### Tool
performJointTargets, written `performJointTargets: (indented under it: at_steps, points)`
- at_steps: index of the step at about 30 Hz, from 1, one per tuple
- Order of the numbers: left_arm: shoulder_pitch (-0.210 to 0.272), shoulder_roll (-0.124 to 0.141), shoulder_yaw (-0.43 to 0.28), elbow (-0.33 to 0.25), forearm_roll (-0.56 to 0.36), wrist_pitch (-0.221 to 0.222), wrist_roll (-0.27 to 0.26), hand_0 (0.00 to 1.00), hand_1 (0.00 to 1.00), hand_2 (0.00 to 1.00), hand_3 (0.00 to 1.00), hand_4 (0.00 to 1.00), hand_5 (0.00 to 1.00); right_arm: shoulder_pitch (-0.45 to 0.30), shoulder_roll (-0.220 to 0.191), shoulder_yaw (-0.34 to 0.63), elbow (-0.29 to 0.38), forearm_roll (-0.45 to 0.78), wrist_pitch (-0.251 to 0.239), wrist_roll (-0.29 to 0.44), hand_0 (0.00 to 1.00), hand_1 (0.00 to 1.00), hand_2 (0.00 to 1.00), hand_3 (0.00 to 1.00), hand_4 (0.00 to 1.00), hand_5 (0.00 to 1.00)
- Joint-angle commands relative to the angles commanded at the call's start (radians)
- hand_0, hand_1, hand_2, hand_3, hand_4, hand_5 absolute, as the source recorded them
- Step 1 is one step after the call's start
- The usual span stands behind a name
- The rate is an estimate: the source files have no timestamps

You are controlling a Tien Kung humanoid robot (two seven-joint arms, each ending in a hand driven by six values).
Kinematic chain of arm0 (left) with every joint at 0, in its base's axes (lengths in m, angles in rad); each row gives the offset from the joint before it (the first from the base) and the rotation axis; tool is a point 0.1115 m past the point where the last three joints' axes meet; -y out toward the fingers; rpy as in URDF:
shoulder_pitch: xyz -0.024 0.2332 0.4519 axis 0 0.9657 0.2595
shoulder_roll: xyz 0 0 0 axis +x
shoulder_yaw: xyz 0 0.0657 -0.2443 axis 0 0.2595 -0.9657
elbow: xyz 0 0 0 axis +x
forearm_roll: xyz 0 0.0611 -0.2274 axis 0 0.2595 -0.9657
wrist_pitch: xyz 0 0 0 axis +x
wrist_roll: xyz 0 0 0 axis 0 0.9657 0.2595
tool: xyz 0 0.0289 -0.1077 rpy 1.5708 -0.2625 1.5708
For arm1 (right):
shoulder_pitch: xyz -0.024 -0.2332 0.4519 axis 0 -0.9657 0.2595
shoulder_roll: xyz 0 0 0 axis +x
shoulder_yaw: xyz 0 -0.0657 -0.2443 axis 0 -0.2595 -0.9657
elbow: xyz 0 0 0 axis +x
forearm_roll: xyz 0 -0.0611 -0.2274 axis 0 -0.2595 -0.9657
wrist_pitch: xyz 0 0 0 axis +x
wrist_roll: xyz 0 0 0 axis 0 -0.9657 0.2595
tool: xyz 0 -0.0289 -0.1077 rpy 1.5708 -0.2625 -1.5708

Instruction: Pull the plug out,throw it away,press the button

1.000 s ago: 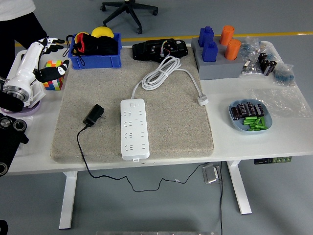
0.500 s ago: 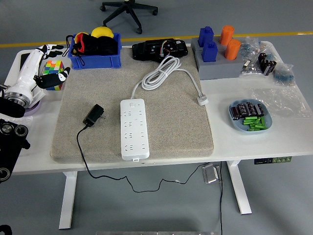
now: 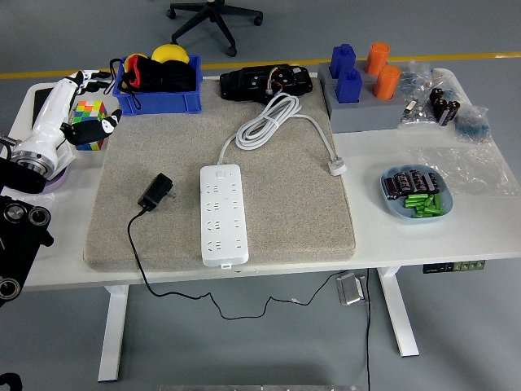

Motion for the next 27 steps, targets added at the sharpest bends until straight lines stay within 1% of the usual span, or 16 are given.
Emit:
performJointTargets:
  at_steps: [27]
  points:
    - [-0.006,-0.002,0.007,0.002,0.011,0.011,-0.007,0.829,0.798,0.771,0.803,0.693,0.039,0.001,-0.003,0.002,0.001,-0.002,-0.001,0.001,0.789,0.752,0.748,0.751,0.791,0.837]
